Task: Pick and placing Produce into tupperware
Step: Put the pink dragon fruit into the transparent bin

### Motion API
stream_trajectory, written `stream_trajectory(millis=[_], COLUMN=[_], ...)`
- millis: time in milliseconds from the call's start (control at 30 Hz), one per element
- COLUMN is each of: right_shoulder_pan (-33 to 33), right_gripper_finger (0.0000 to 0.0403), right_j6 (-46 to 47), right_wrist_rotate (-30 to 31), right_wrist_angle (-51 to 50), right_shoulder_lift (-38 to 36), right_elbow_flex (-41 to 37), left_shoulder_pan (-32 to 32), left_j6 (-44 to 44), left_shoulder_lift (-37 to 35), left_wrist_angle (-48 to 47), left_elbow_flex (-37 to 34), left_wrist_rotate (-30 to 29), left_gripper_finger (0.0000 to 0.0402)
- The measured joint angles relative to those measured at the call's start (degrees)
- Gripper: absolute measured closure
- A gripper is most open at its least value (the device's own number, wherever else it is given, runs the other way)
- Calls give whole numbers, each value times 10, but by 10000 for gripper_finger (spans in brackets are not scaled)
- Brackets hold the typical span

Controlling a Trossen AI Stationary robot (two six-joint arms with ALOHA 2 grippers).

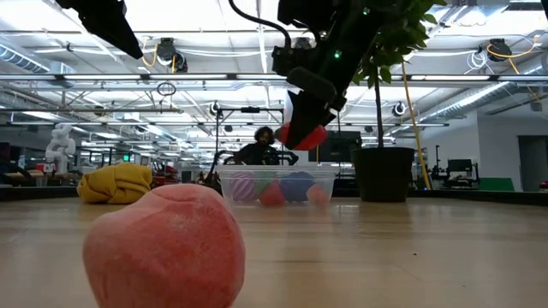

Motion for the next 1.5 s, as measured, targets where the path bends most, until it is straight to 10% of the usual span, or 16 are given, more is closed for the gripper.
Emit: stream_trajectory(millis=[1500], right_shoulder_pan=[0], right_gripper_finger=[165], right_j6=[8], right_wrist_rotate=[-1], right_wrist_angle=[80], right_shoulder_lift=[0], right_elbow_flex=[-61], left_shoulder_pan=[0], left_j6=[-3], left_shoulder_lift=[0], left_wrist_angle=[0], left_elbow_flex=[0], left_wrist_rotate=[0], left_gripper_finger=[199])
